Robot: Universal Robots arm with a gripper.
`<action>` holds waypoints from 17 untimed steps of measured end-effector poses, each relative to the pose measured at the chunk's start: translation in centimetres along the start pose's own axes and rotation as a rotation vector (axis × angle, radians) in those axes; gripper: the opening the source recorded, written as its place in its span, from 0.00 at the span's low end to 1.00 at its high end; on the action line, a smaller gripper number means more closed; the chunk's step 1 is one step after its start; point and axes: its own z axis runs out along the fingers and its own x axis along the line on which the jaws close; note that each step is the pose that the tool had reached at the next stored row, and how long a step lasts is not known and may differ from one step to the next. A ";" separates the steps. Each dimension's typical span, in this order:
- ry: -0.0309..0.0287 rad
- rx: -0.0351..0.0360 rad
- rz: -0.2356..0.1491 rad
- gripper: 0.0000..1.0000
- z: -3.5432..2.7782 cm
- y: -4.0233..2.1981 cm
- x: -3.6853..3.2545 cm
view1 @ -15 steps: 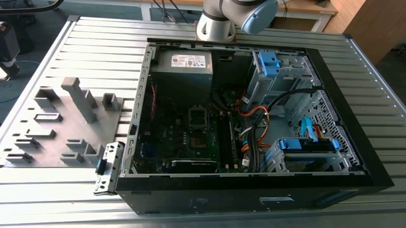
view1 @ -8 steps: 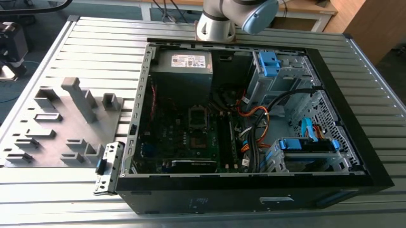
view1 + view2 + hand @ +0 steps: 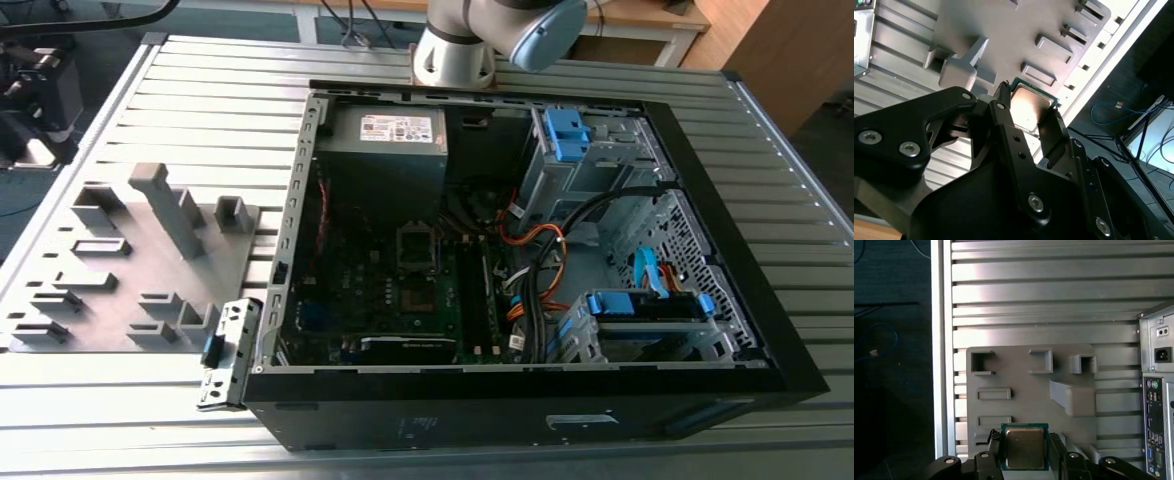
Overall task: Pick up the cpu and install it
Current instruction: 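Pick up the cpu and move it towards the insertion slot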
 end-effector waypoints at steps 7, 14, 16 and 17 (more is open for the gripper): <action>0.0000 -0.0001 0.000 0.47 0.00 0.08 -1.57; 0.0000 0.0000 0.000 0.47 0.00 0.17 -3.25; 0.0000 0.0000 0.000 0.47 -0.01 0.19 -3.73; 0.0001 0.0001 0.000 0.47 -0.01 0.20 -3.97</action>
